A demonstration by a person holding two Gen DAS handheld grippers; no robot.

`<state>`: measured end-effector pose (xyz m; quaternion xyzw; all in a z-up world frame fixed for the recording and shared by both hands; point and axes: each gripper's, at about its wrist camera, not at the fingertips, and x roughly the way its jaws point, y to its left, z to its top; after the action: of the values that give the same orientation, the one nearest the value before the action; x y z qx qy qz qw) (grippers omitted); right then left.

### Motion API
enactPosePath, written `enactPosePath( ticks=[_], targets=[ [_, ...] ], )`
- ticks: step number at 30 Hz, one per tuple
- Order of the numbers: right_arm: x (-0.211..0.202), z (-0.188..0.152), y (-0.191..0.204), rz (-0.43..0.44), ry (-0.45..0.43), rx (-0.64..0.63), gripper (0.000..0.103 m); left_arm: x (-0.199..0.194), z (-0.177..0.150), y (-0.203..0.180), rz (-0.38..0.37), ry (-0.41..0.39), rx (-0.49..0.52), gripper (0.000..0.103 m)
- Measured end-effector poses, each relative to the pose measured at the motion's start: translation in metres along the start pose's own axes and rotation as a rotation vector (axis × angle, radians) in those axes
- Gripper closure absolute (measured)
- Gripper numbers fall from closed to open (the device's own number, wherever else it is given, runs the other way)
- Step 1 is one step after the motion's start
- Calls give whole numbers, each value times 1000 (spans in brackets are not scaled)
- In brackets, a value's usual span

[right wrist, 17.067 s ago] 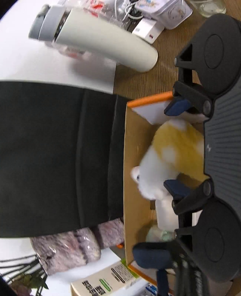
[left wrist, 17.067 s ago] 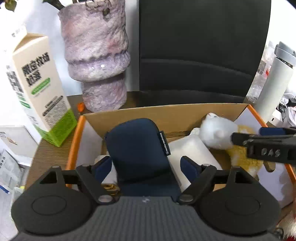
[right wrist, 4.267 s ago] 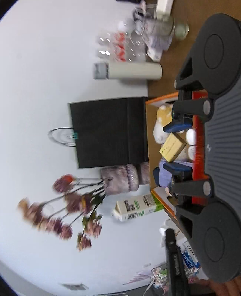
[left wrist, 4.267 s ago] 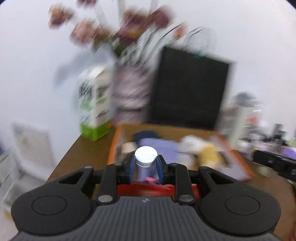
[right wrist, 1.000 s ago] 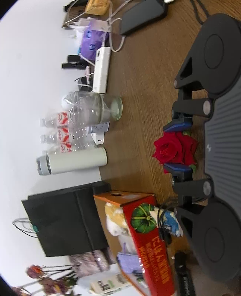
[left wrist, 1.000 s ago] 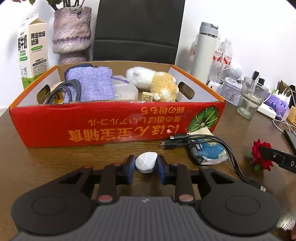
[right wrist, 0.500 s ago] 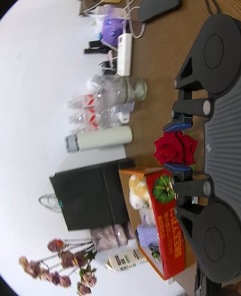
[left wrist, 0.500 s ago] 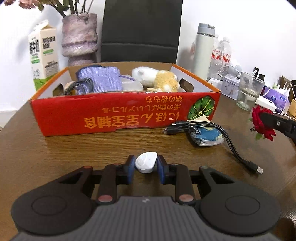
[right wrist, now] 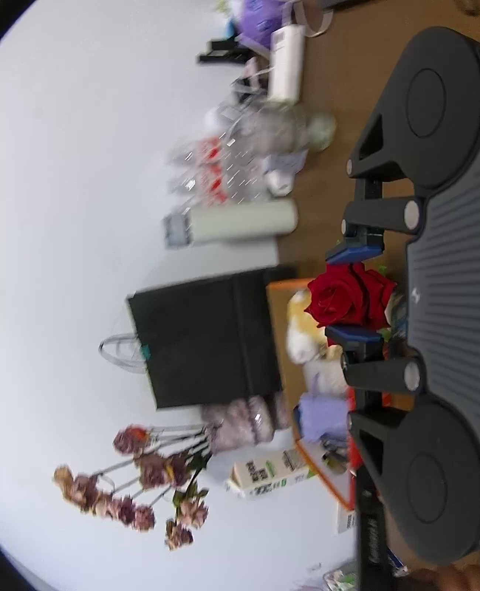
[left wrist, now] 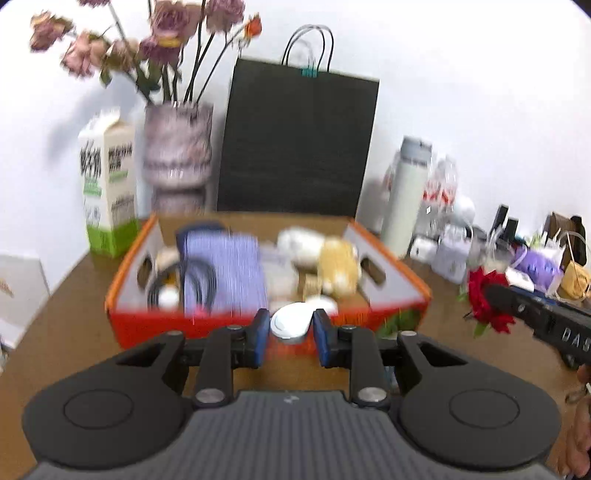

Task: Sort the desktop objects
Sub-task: 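Carry the earbud case and rose into the cardboard box and release both, then withdraw both tools toward the black USB cable and blue packet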

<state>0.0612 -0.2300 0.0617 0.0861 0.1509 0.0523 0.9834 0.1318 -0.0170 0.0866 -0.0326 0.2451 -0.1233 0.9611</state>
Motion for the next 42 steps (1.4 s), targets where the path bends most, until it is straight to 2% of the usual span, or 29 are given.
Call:
enactPosePath(
  ticks=[3,5,7,9,10,12,13,14,15,17,18,20,21,22,23,27,32,34,36,37,39,42],
  targets=[
    [21,24,16,58,22,-11,68,20,28,7,24,9,4,77],
    [48,37,22,86,72,6,68,43,41,15,59,42,0,77],
    [81,46,29,69,152,-2,68,66,48,21,82,91,1,76],
    [111,50,37,31,215,-40,66,91,49,25,143,154,13,76],
    [127,50,38,5,242,-38,65,102,49,27,186,192,31,76],
    [152,49,37,-30,310,-7,65,114,46,31,211,234,65,73],
    [162,48,37,-42,342,8,65,116,46,34,214,248,70,65],
    [169,48,38,-47,360,6,61,117,46,40,218,255,61,54],
    [174,49,38,-52,370,3,56,116,47,46,213,252,44,49],
    [176,53,39,-53,379,8,50,110,52,56,201,255,10,28],
    [174,57,39,-41,373,16,49,106,56,59,197,261,-3,24],
    [167,66,40,-34,352,27,34,97,64,63,201,259,-16,22],
    [160,70,42,-35,339,30,30,90,67,63,201,251,-18,20],
    [155,73,42,-33,328,31,25,81,69,64,202,242,-20,13],
    [148,75,44,-23,320,25,25,73,69,63,208,238,-23,5],
    [118,72,50,34,304,-4,24,32,55,59,228,230,-41,0],
    [65,42,47,96,280,-3,21,-16,1,48,234,221,-54,0],
    [45,23,45,110,264,-14,20,-32,-29,42,212,208,-67,0],
    [29,-1,45,64,253,-28,20,-40,-59,37,186,242,-84,0],
    [22,-11,44,53,253,-30,20,-44,-74,34,199,255,-100,0],
    [7,-36,42,58,274,-15,20,-53,-96,28,217,258,-102,0],
    [-10,-65,41,75,329,20,20,-72,-118,16,248,220,-42,0]
  ],
)
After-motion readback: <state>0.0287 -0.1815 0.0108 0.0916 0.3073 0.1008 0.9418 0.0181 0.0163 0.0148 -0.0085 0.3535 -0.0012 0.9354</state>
